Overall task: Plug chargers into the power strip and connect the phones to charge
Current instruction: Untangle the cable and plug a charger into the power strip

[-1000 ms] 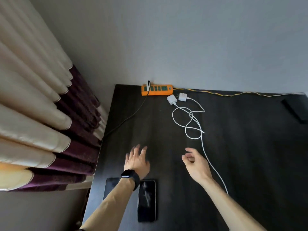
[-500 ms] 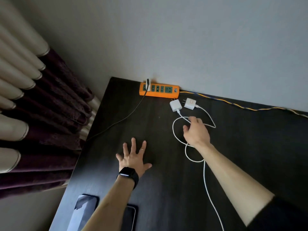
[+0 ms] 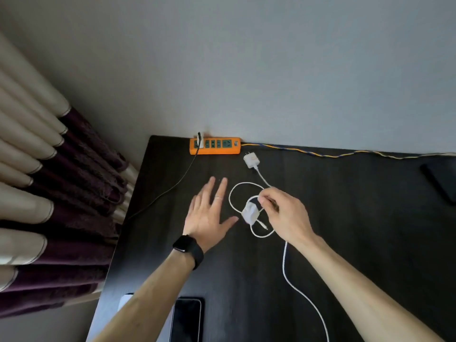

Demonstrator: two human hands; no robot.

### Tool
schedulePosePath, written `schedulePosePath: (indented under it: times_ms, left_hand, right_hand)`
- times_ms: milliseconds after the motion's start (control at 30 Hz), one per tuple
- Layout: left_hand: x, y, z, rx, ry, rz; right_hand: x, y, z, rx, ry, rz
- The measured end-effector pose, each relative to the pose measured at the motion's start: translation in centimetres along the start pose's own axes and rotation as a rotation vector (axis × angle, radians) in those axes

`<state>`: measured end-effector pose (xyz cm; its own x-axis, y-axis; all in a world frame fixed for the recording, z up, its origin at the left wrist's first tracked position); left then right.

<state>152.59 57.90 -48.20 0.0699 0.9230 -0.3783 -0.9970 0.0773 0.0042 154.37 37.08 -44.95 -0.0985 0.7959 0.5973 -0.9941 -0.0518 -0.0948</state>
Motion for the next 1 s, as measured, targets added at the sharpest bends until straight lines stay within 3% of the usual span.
schedulePosePath:
  times_ms: [100,200,333,433,533,733,900,1000]
  left_hand:
    - [-6.1,2.9,2.0,0.017,0.101,-0.303]
    - [-7.4,5.6,4.0,0.076,0.332,-0.213]
    - [-5.9,7.4,7.8,0.025,0.392,-0.199]
    - [-2.8,7.4,11.6,-0.125,0.475,-0.081]
    - [-0.9,6.9,14.0,-0.185,0.458,-0.011]
    - [-3.5,6.4,15.8,-0.319,0.589,0.174]
    - [-1.4,4.5,17.0,-0.486,0.706,0.515]
    - [0.2,3.9,17.0,-0.423,0.71,0.626]
  right_hand:
    - [1.9,4.3,3.4,-0.054,-0.073,0.061]
    - [3.4,8.3,5.8,-0.073,-0.016,0.107]
    - [2.3,12.0,7.0,0.054,0.38,0.094]
    - [-1.2,14.0,9.7,0.128,0.621,-0.141]
    - [-2.8,14.4,14.0,0.008,0.619,-0.318]
    - [0.7,9.6,23.7,-0.428,0.625,-0.349]
    - [-1.4,8.3,27.6,-0.438,0.615,-0.429]
    - [-5.5,9.8,28.9,-0.502,0.45,-0.454]
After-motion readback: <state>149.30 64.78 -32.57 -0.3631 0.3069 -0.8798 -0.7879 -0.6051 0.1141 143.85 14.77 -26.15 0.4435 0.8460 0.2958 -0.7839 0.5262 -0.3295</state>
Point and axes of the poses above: each hand's wrist, its own y-axis away from the middle knuckle, its own z-axis out of the back of the hand, x = y × z, the point moved 6 cm from there along -y, towards the middle knuckle, and after that the axes turned 8 degrees about -x, right-handed, at the moved point
